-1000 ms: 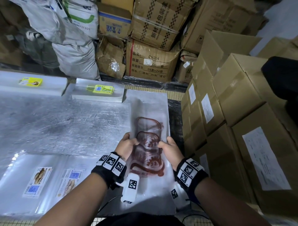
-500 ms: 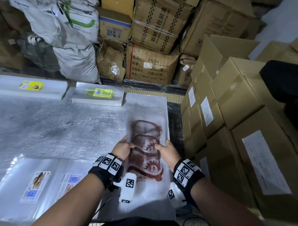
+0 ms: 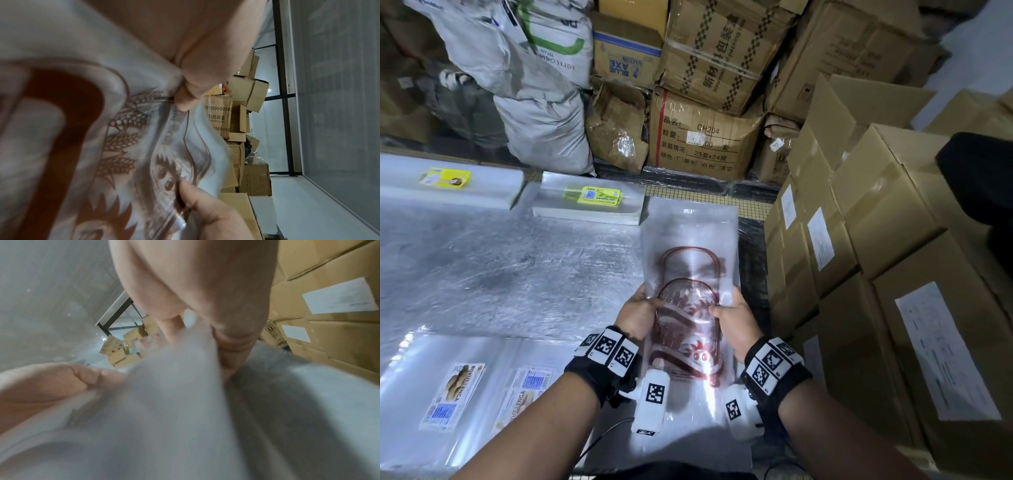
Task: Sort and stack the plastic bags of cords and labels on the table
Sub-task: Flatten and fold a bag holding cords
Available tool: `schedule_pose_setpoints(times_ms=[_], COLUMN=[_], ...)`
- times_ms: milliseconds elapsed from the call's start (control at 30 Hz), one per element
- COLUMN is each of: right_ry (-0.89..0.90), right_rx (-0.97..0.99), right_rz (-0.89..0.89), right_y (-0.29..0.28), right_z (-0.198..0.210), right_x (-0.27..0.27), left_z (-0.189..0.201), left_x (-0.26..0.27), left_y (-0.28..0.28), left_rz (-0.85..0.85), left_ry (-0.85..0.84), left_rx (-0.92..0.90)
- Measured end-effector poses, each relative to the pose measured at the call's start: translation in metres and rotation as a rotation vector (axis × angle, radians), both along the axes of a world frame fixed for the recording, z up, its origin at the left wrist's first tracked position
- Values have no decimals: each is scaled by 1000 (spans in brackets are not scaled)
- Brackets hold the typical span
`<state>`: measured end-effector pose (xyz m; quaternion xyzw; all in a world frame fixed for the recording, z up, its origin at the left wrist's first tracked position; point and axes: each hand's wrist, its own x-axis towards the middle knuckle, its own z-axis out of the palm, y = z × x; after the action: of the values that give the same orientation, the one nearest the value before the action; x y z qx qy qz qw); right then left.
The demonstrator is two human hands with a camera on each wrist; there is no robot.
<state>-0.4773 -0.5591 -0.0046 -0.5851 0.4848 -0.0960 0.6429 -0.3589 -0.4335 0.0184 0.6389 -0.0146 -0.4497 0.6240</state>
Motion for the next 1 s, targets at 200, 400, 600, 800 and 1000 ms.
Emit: schedule_pose_setpoints(times_ms=[200, 400, 600, 800, 1000], right_ry=[-85, -43, -231, -382, -392], right_rx=[140, 30, -216, -511, -533], right_rz=[-68, -43, -50, -91, -147], right_y=[-5, -7, -18, -31, -32], right_z=[-1, 8, 59, 107, 91], right_x=[6, 11, 32, 49, 69], left_z=[1, 14, 57, 85, 71], left_x=[-2, -5, 2, 27, 38], left_y=[-2, -3, -26, -52, -72], left_rz=[12, -34, 126, 183, 249], left_ry=[33, -85, -360, -683, -616], left_rx=[-75, -41, -273, -285, -229])
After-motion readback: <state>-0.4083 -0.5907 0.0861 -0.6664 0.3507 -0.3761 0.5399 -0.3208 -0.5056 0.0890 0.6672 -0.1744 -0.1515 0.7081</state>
